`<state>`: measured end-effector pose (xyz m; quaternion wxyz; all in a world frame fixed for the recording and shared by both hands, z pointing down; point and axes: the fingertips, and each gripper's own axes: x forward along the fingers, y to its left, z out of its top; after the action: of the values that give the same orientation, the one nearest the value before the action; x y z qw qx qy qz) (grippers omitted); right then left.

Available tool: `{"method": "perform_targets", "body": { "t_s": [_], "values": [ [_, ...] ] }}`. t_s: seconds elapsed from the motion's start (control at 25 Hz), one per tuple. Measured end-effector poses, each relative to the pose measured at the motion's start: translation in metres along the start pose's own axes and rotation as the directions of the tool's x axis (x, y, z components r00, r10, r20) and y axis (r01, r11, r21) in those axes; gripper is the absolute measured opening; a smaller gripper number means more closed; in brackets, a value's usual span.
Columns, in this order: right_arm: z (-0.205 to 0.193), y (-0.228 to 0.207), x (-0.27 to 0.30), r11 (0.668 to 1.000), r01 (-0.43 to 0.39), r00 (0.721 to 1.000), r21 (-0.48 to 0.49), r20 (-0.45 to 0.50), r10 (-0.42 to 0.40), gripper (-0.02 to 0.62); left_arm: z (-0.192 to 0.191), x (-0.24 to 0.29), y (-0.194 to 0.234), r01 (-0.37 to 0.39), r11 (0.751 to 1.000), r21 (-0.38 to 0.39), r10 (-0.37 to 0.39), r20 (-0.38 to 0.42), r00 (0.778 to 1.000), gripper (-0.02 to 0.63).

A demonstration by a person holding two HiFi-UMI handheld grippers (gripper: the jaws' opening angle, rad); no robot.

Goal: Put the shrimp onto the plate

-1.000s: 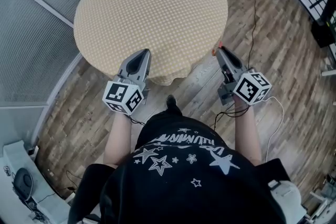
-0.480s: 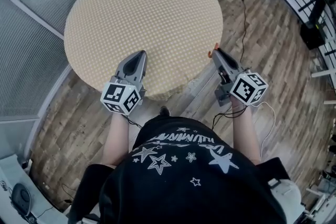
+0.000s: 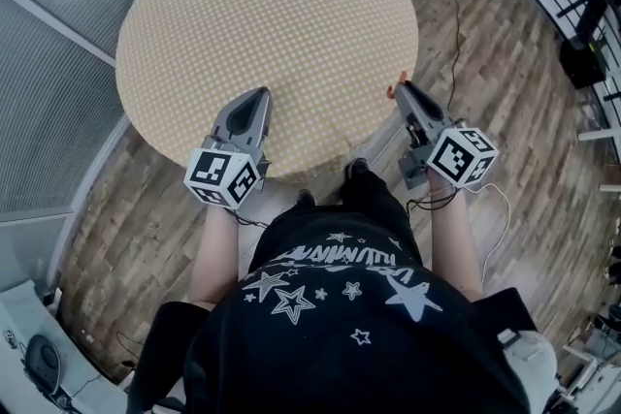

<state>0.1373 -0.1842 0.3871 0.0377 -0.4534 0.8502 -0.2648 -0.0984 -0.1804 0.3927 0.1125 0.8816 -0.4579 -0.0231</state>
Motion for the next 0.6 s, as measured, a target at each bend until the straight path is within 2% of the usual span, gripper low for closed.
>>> {"method": "perform_targets", "body": {
  "t_s": [0.2, 0.32, 0.48, 0.6],
  "values": [
    [0.013, -0.022, 0.006, 1.0, -0.016, 1.0, -0.003, -0.004, 0.016, 0.072, -0.002, 0.015, -0.003, -0.021, 1.0, 0.016, 0.021, -0.011, 1.0, 0.002],
    [0.027, -0.042, 0.024, 1.0, -0.029, 1.0, 0.009, 0.002, 0.029, 0.072, 0.005, 0.029, 0.007, -0.062, 0.998, 0.032, 0.062, 0.0, 0.998, 0.002],
    [0.05, -0.056, 0.063, 0.994, -0.109, 0.994, -0.007, -0.019, 0.109, 0.072, 0.015, 0.044, 0.023, -0.151, 0.988, 0.025, 0.15, 0.014, 0.989, 0.002],
    [0.061, -0.075, 0.091, 0.988, -0.155, 0.987, 0.01, -0.047, 0.155, 0.072, 0.021, 0.063, 0.028, -0.196, 0.979, 0.051, 0.195, 0.009, 0.981, 0.002]
  ]
}}
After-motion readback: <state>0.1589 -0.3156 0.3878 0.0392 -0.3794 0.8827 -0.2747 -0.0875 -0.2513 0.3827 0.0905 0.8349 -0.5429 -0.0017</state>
